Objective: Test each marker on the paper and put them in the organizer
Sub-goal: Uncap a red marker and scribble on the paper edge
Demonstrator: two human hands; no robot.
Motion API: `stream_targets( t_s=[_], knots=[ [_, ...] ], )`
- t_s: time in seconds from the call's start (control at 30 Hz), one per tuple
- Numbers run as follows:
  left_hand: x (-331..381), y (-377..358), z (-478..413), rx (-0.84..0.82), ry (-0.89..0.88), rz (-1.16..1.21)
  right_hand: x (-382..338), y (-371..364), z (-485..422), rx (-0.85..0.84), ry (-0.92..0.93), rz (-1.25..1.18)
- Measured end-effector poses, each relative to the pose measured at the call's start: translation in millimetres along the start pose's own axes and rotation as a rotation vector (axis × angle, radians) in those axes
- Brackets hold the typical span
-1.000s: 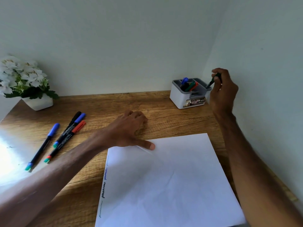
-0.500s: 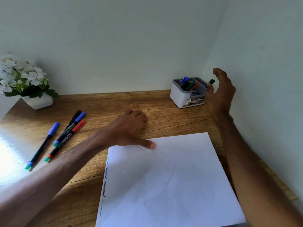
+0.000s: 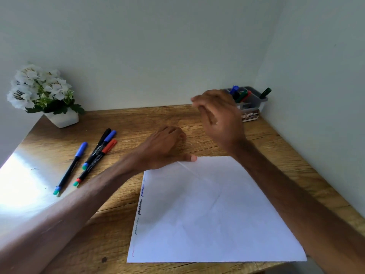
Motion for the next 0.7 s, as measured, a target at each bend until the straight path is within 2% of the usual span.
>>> stream_targets(
  t_s=[0.13, 0.33, 0.5, 0.7],
  knots=[
    [-17.8, 16.1, 21.1, 0.102, 0.031, -0.021, -26.3, -24.0, 5.7, -0.213, 0.006, -0.092],
    [-73.3, 39.3, 75.4, 0.357, 0.29, -0.103, -73.1, -52.6, 15.8, -0.505, -0.014, -0.317],
    [-109.6, 41.4, 110.7, 0.335, 0.476, -0.208, -94.0, -77.7, 29.5, -0.595, 0.029, -0.366],
    [-109.1, 43.0, 121.2, 0.274, 0.557, -0.24, -99.7, -84.4, 40.4, -0.596, -0.085, -0.406]
  ],
)
Point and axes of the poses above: each hand's wrist, its own z-axis away from the middle knuckle, its own y-axis out of the back of the hand, x = y × z, the point moved 3 cm from there along -z, towards the middle knuckle, and after that the axes turned 7 degrees about -z, right-handed, at the moved point
